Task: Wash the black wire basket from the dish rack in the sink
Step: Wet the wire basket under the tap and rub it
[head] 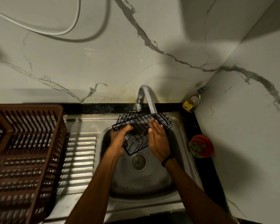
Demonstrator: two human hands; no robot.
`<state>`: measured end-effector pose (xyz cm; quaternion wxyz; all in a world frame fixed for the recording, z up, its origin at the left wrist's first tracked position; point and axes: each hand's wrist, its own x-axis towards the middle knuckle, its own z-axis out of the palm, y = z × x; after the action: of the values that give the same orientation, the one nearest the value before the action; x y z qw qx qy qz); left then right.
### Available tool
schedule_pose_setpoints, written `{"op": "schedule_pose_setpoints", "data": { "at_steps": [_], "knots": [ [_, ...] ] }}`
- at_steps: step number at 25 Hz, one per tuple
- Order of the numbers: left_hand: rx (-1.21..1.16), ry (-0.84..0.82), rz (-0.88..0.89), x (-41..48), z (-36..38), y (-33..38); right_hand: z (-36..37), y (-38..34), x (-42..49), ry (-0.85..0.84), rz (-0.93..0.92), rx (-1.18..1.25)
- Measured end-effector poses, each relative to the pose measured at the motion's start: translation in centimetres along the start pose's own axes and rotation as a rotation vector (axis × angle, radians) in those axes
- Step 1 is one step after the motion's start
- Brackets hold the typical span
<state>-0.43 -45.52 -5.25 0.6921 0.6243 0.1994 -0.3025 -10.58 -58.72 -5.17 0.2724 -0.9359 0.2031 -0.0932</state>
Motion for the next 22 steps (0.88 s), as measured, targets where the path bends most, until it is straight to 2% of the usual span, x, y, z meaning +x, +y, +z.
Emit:
{"op": "schedule_pose_setpoints", "data": {
  "at_steps": [1, 4, 7, 8, 11, 15, 18, 22],
  "knots": [
    [-0.016, 0.003, -0.018, 0.0, 0.0, 0.2, -0.2, -0.4, 0.2, 0.019, -0.007, -0.021],
    [-0.043, -0.039, -0.099, -0.1, -0.3, 0.8, -0.2, -0.8, -0.4, -0.053, -0.284, -0.135],
    [-0.038, -0.067, -0.122, 0.0, -0.3, 1.3, -1.0, -0.7, 1.1, 0.041, -0.061, -0.052],
    [-0.064, -0.105, -0.139, -0.1, -0.3, 1.8, -1.2, -1.2, 1.4, 0.065, -0.054, -0.06],
    [-0.105, -0.171, -0.156, 0.5, -0.2, 2.4, -2.0, -2.0, 1.3, 0.034, -0.267, -0.165],
    [-0.05, -0.155, -0.193, 1.5, -0.2, 2.2, -2.3, -1.9, 2.4, 0.081, -0.128, -0.103],
    [-0.062, -0.225, -0.198, -1.1, -0.4, 3.4, -2.1, -2.0, 1.5, 0.028, -0.275, -0.154],
    [-0.086, -0.223, -0.18, -1.0, -0.1, 3.0, -2.3, -2.4, 2.4, 0.105, -0.149, -0.112]
  ]
}}
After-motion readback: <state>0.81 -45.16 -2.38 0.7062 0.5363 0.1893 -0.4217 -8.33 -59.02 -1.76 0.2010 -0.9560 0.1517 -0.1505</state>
